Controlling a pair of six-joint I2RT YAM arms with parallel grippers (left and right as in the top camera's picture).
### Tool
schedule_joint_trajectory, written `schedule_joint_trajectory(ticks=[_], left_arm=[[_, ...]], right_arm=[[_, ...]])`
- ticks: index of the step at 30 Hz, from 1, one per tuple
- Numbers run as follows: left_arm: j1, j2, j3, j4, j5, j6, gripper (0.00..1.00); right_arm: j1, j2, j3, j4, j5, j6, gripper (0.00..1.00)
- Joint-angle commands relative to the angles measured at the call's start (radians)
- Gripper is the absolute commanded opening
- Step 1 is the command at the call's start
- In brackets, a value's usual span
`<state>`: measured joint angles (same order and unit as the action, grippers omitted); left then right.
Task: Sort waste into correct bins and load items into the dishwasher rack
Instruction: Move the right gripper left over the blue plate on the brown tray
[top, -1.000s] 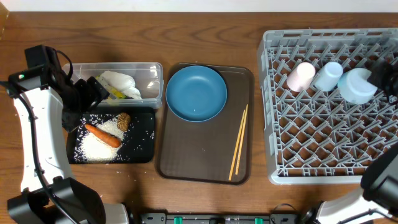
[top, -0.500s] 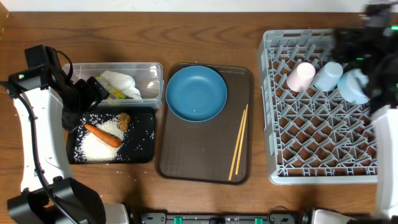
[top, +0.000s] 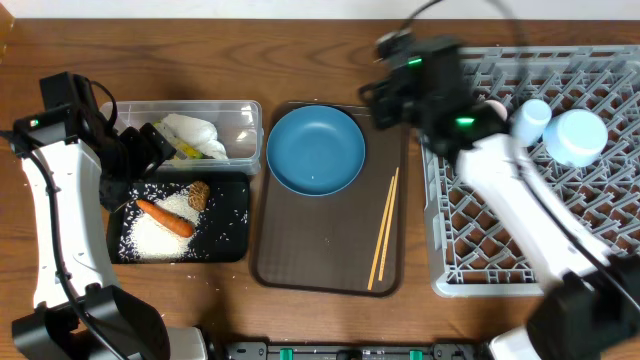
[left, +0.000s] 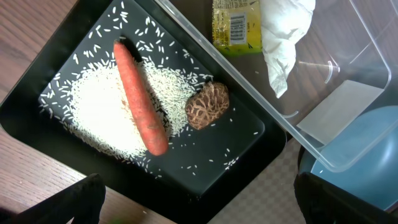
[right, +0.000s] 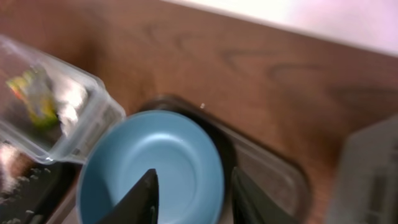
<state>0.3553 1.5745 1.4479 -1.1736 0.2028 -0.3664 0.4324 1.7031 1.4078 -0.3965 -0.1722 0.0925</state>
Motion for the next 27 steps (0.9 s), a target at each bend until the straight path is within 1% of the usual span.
schedule_joint_trajectory(ticks=[1, 3, 7, 12, 21, 27], left_arm=[[0.005, -0.015, 0.0, -0.003, -0.006, 0.002, 0.98], [0.005, -0.015, 0.001, -0.003, -0.006, 0.002, 0.98], [0.004, -0.015, 0.001, -0.003, -0.006, 0.002, 0.98], [0.005, -0.015, 0.0, -0.003, -0.006, 0.002, 0.98], [0.004, -0.015, 0.0, -0.003, -0.006, 0.002, 0.98], [0.004, -0.015, 0.0, -0.003, -0.006, 0.002, 0.98]], right_arm=[[0.056, 0.09, 0.011, 0.029, 0.146, -0.004, 0.38], [0.075, 0.146, 0.011, 0.058, 0.179, -0.005, 0.4], [0.087, 0.237, 0.011, 0.095, 0.204, -0.004, 0.4], [0.083, 0.297, 0.011, 0.086, 0.209, -0.004, 0.41], [0.085, 0.314, 0.011, -0.028, 0.21, -0.004, 0.4], [0.085, 0.314, 0.0, -0.074, 0.209, -0.004, 0.4]])
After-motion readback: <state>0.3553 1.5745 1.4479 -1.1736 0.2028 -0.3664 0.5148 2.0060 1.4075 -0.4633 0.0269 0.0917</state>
